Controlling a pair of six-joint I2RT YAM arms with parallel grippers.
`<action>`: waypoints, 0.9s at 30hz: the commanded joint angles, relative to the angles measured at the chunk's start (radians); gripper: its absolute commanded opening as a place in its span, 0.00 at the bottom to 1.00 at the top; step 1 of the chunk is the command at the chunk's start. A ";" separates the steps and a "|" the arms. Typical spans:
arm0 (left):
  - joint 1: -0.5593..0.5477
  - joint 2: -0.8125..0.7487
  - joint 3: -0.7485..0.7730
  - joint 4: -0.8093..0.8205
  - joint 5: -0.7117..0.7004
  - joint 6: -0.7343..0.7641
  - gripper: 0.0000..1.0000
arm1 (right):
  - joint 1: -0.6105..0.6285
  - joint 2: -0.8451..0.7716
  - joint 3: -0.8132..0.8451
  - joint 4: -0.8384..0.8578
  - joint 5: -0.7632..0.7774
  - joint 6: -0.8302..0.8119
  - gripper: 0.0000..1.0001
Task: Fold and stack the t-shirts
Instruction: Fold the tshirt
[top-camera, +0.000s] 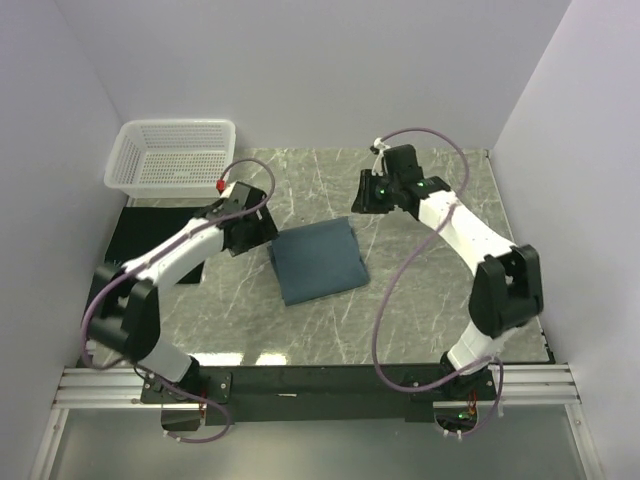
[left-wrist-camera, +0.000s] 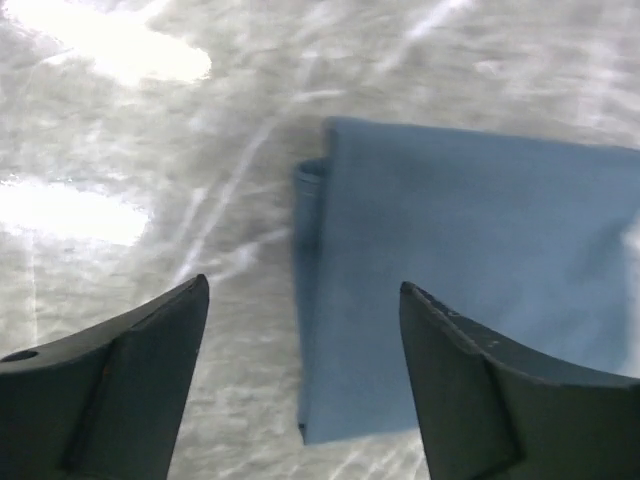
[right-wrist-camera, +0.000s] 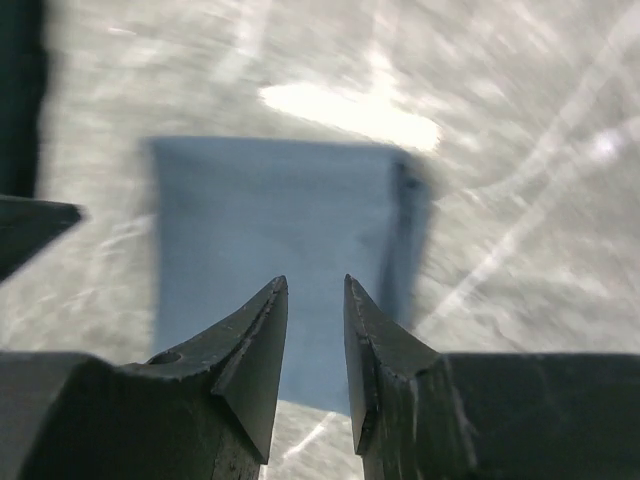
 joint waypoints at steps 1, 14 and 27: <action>-0.033 -0.119 -0.100 0.152 0.061 -0.018 0.83 | -0.010 -0.036 -0.081 0.167 -0.165 -0.044 0.36; -0.003 0.114 -0.072 0.605 0.250 -0.046 0.64 | -0.065 0.358 0.053 0.411 -0.632 0.090 0.34; 0.140 0.469 0.130 0.523 0.299 0.026 0.40 | -0.134 0.572 0.185 0.537 -0.681 0.299 0.34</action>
